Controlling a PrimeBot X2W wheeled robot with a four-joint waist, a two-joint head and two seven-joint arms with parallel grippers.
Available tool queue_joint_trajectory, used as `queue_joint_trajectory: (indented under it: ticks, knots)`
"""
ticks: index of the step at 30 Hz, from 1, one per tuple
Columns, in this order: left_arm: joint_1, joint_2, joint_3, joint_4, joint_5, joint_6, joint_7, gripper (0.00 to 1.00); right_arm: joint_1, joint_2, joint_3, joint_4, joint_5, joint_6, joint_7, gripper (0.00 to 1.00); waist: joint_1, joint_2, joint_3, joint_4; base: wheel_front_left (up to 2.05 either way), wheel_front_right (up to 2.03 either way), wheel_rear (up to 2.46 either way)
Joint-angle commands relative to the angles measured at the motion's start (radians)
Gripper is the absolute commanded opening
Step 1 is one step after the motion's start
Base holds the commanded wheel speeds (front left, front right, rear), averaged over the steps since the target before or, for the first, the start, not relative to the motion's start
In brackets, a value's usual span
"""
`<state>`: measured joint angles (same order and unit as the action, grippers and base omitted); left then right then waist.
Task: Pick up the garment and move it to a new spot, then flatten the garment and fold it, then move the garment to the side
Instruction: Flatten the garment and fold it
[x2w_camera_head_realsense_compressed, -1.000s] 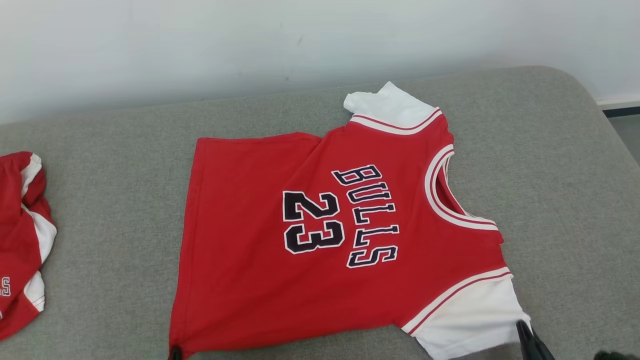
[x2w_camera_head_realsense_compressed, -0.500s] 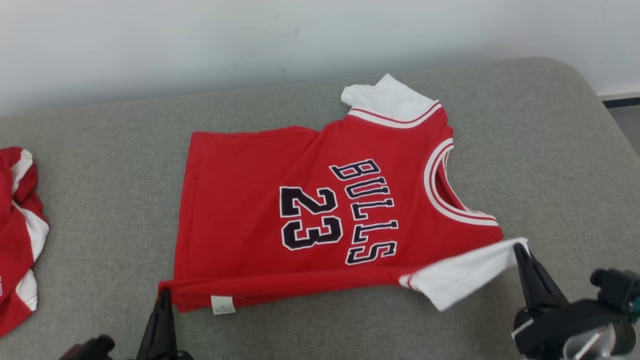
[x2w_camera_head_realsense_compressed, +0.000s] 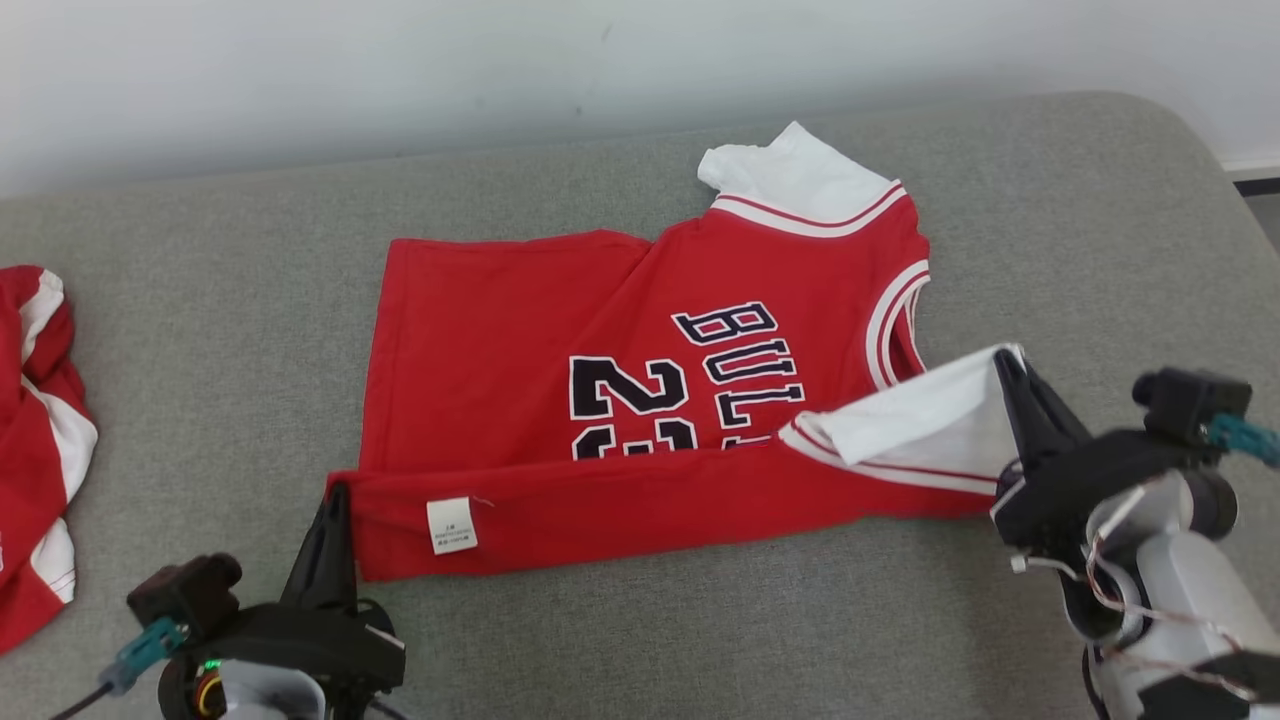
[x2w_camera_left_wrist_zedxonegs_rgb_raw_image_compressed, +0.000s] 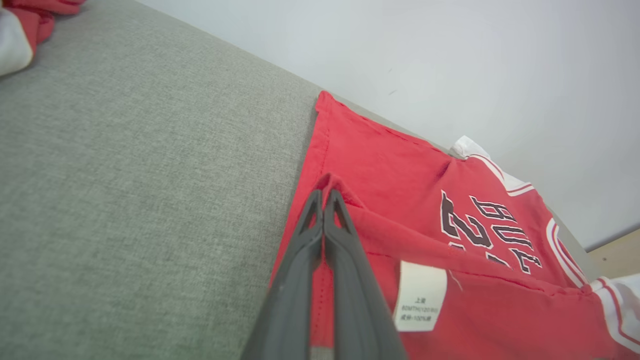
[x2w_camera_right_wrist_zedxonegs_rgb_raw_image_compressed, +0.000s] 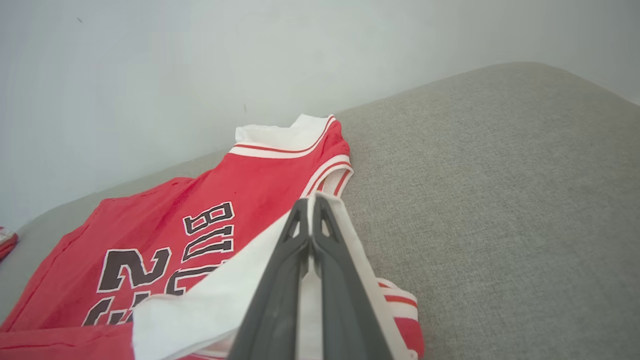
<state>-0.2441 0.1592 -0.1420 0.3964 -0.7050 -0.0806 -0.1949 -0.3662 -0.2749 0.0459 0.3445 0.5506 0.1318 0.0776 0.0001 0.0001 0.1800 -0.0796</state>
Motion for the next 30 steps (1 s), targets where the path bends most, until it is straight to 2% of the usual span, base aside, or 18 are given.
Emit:
queue_joint_trajectory:
  ticks: [1,9,16,17,18,19,23,30]
  knots:
    - [-0.016,0.002,-0.002,0.009,0.011,-0.005,-0.003,0.0,-0.022,-0.006,0.007,0.016,-0.008,-0.002,-0.008,0.0,-0.0001,-0.0001,0.007,0.003,0.0,0.0,0.0]
    - [-0.121,0.008,-0.035,0.116,0.025,-0.021,-0.004,0.0,-0.22,-0.031,0.085,0.254,-0.031,-0.002,-0.065,0.0,-0.0001,-0.0001,0.044,0.021,0.0,0.0,0.0]
    - [-0.181,0.01,-0.063,0.202,0.029,-0.034,-0.018,0.0,-0.313,-0.03,0.145,0.418,-0.007,-0.002,-0.128,0.0,-0.0001,-0.0001,0.054,0.024,0.0,0.0,0.0]
    - [-0.19,0.013,-0.07,0.209,0.037,-0.037,-0.024,0.0,-0.323,-0.03,0.152,0.434,-0.007,-0.002,-0.144,0.31,-0.0001,-0.0001,0.053,0.023,0.0,0.0,0.0]
    - [-0.196,0.015,-0.071,0.215,0.041,-0.039,-0.031,0.48,-0.328,-0.028,0.159,0.449,-0.001,-0.002,-0.156,1.0,-0.0001,-0.0001,0.052,0.023,0.0,0.0,0.0]
    - [-0.196,0.014,-0.073,0.223,0.042,-0.04,-0.037,1.0,-0.329,-0.026,0.165,0.464,0.009,-0.002,-0.168,1.0,-0.0001,-0.0001,0.049,0.022,0.0,0.0,0.0]
    - [-0.169,0.009,-0.065,0.224,0.056,-0.041,-0.063,1.0,-0.287,-0.05,0.2,0.485,0.053,-0.002,-0.245,1.0,-0.0001,-0.0001,0.021,0.022,0.0,0.0,0.0]
    - [-0.057,-0.005,-0.034,0.15,0.084,-0.035,-0.07,1.0,-0.133,-0.103,0.245,0.423,0.114,-0.002,-0.311,1.0,-0.0001,-0.0001,-0.007,0.02,0.0,0.0,0.0]
